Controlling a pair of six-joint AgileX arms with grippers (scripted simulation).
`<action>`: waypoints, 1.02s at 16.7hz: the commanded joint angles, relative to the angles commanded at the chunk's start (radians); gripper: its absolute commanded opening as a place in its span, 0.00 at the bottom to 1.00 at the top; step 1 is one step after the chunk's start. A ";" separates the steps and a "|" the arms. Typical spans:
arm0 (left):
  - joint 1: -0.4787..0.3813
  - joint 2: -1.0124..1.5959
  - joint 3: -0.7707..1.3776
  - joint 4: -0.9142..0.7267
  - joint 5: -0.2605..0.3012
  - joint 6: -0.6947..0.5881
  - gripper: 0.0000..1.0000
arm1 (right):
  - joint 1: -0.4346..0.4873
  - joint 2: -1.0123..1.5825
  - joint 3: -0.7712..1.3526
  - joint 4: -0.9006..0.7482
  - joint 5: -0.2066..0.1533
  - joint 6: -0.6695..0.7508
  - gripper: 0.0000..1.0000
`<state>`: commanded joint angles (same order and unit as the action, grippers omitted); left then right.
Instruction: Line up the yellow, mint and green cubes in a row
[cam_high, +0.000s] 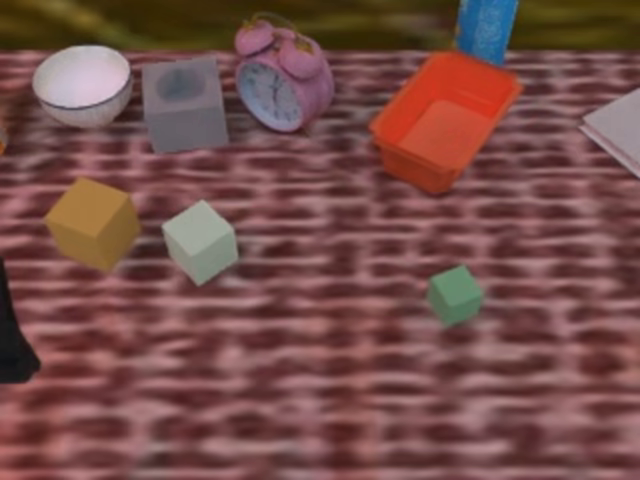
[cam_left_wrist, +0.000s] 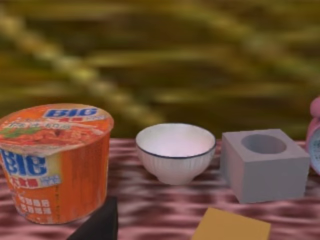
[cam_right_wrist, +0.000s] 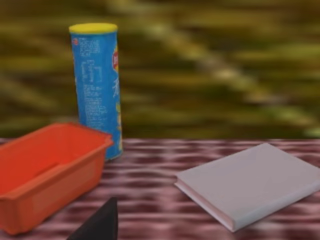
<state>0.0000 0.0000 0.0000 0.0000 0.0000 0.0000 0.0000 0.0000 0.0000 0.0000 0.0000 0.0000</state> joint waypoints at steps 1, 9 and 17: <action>0.000 0.000 0.000 0.000 0.000 0.000 1.00 | 0.000 0.000 0.000 0.000 0.000 0.000 1.00; 0.000 0.000 0.000 0.000 0.000 0.000 1.00 | 0.087 0.290 0.268 -0.170 -0.005 0.017 1.00; 0.000 0.000 0.000 0.000 0.000 0.000 1.00 | 0.270 1.129 0.873 -0.591 0.000 0.050 1.00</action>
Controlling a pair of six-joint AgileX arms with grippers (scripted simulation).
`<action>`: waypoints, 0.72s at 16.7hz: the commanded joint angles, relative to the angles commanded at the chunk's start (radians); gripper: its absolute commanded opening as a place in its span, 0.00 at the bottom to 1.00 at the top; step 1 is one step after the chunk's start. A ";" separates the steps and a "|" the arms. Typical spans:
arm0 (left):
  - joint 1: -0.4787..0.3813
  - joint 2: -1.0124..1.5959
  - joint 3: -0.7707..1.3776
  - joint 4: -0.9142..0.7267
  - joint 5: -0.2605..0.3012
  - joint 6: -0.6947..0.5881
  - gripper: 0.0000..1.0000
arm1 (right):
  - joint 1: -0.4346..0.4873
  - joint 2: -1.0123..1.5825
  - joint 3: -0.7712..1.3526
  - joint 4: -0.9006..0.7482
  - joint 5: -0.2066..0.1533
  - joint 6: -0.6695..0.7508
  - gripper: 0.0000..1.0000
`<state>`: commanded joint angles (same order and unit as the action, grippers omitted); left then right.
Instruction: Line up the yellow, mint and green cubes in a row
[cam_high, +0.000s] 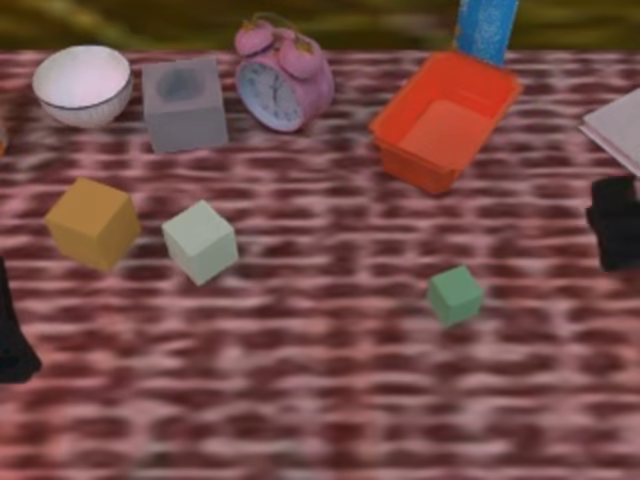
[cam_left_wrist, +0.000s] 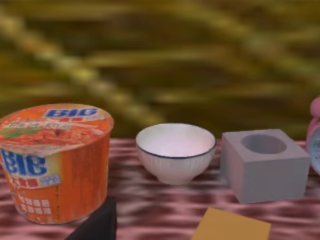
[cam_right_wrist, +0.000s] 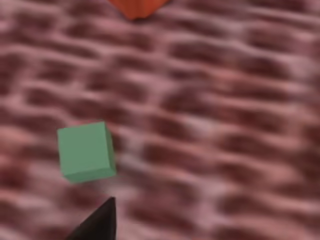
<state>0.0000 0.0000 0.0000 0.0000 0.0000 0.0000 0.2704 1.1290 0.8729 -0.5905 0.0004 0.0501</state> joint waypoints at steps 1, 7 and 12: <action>0.000 0.000 0.000 0.000 0.000 0.000 1.00 | 0.024 0.116 0.077 -0.056 0.000 0.004 1.00; 0.000 0.000 0.000 0.000 0.000 0.000 1.00 | 0.153 0.672 0.491 -0.344 0.001 0.029 1.00; 0.000 0.000 0.000 0.000 0.000 0.000 1.00 | 0.220 0.942 0.727 -0.479 0.002 0.043 1.00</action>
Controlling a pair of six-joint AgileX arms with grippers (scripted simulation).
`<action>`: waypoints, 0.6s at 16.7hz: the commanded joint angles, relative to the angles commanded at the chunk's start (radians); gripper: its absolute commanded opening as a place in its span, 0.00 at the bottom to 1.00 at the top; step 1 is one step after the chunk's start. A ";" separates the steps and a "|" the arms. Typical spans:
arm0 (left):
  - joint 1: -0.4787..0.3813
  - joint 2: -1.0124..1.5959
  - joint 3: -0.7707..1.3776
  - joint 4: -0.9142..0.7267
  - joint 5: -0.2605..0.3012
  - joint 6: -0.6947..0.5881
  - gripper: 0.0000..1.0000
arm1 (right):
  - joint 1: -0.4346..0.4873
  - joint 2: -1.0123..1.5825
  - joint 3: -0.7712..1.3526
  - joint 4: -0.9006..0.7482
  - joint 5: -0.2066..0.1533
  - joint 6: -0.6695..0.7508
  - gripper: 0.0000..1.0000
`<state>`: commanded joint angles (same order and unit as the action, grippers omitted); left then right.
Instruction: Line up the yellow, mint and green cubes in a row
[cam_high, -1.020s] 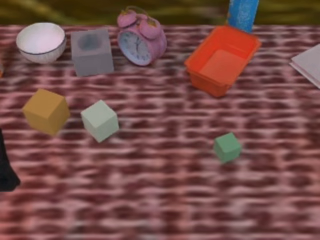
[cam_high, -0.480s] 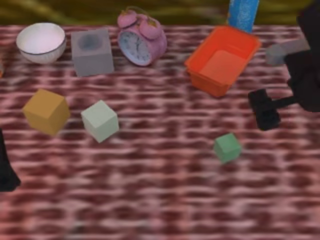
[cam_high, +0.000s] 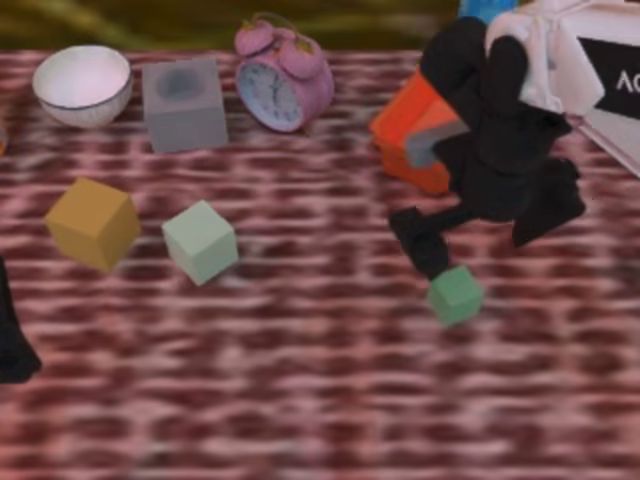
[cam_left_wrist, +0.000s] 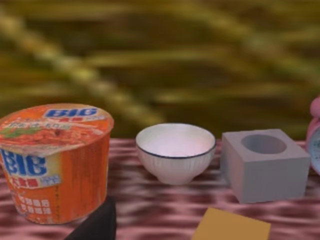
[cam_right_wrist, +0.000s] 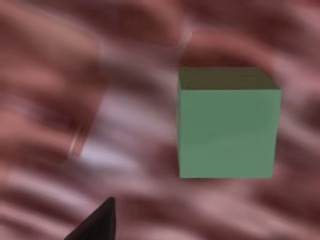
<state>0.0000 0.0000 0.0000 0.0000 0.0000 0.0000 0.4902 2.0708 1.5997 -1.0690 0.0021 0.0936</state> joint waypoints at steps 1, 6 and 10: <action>0.000 0.000 0.000 0.000 0.000 0.000 1.00 | 0.007 0.029 0.027 -0.014 0.000 0.002 1.00; 0.000 0.000 0.000 0.000 0.000 0.000 1.00 | 0.015 0.057 0.054 -0.027 0.000 0.003 1.00; 0.000 0.000 0.000 0.000 0.000 0.000 1.00 | 0.011 0.062 0.039 -0.008 0.000 0.001 1.00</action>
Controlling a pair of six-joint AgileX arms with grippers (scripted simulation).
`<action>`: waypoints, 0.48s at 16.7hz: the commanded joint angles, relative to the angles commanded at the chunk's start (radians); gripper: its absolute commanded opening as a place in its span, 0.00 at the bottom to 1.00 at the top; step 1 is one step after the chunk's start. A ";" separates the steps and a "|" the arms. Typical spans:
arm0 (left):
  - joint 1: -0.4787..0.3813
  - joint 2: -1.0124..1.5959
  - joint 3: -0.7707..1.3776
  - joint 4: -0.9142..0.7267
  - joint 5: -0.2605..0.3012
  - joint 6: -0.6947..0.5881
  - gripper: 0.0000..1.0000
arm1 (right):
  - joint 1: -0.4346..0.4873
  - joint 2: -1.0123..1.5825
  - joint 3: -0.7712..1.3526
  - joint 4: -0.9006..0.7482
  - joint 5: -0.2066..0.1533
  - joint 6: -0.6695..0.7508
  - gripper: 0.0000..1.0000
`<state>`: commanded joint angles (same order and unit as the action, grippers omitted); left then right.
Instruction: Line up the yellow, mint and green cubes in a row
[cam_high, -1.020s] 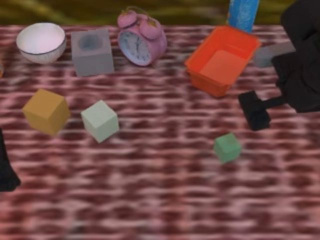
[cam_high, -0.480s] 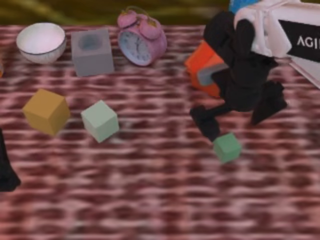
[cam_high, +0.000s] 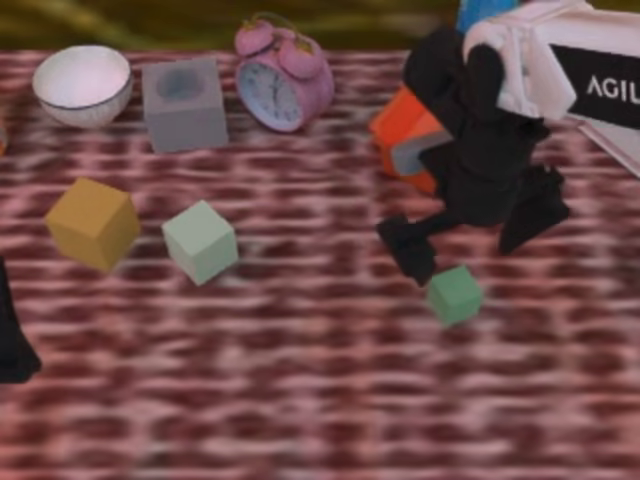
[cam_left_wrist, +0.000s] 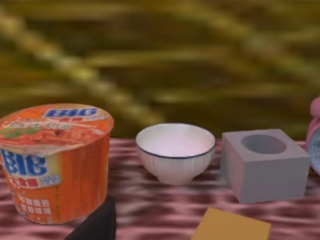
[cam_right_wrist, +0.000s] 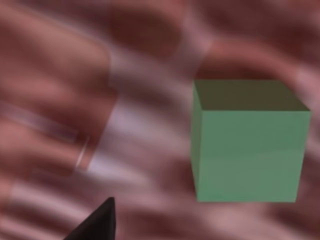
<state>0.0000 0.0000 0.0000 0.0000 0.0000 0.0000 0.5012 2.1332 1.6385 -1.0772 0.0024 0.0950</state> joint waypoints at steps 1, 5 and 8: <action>0.000 0.000 0.000 0.000 0.000 0.000 1.00 | 0.001 0.011 -0.015 0.023 0.000 0.000 1.00; 0.000 0.000 0.000 0.000 0.000 0.000 1.00 | 0.003 0.079 -0.099 0.188 0.001 0.003 1.00; 0.000 0.000 0.000 0.000 0.000 0.000 1.00 | 0.005 0.122 -0.147 0.272 0.001 0.005 1.00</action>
<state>0.0000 0.0000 0.0000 0.0000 0.0000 0.0000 0.5060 2.2551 1.4914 -0.8048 0.0036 0.0996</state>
